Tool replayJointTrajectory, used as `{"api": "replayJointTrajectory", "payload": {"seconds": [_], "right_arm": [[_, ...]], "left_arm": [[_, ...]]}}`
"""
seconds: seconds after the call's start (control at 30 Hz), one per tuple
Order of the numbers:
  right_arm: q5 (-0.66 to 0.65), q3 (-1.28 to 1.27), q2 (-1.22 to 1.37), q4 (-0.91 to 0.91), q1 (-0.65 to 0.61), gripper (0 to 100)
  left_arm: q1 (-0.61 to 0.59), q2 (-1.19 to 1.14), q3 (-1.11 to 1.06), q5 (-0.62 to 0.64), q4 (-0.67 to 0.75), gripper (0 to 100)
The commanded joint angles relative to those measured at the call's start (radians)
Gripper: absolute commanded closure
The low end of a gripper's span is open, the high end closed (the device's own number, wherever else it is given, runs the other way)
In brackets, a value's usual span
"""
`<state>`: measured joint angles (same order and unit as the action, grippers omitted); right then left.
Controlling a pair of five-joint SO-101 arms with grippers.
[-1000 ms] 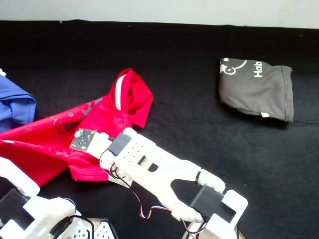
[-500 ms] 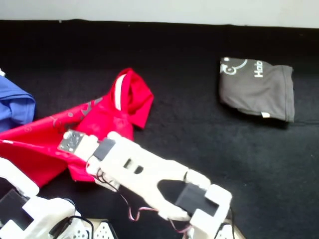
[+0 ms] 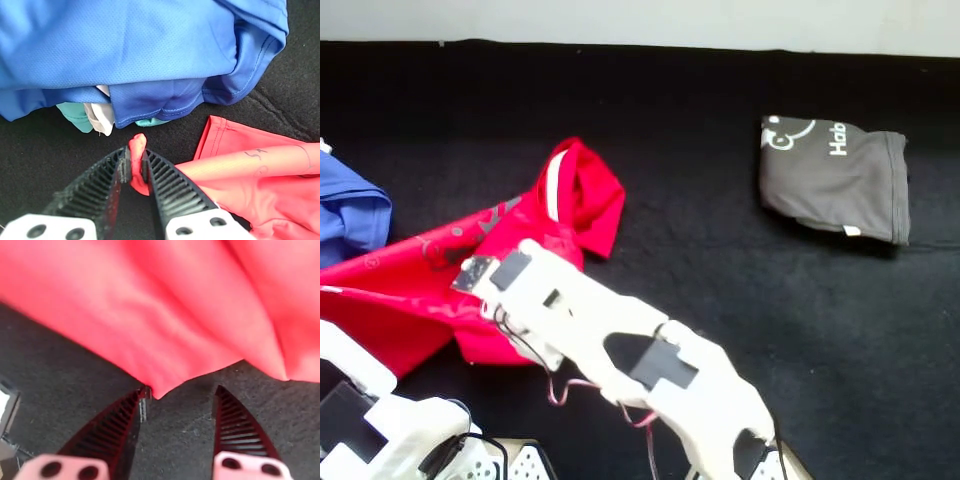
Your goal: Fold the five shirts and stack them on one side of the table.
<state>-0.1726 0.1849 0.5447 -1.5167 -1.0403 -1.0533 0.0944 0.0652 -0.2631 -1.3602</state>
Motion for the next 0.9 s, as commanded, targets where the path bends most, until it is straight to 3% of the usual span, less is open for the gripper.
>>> {"api": "replayJointTrajectory", "payload": {"seconds": [0.0,0.27,0.6,0.77,0.87], "right_arm": [[0.003,0.153,0.030,-0.067,0.035,79.6],[0.003,0.389,0.130,-0.153,-0.001,79.6],[0.003,0.455,0.263,-0.162,-0.024,80.2],[0.000,0.533,0.271,-0.228,-0.016,99.8],[-0.055,0.539,0.271,-0.242,0.015,99.3]], "left_arm": [[-0.008,0.016,0.013,-0.006,0.012,99],[-0.008,0.016,0.013,-0.006,0.012,99],[-0.001,0.016,0.013,-0.006,0.014,99],[0.001,0.016,0.013,-0.006,0.018,99],[0.001,0.016,0.013,-0.006,0.017,99]]}}
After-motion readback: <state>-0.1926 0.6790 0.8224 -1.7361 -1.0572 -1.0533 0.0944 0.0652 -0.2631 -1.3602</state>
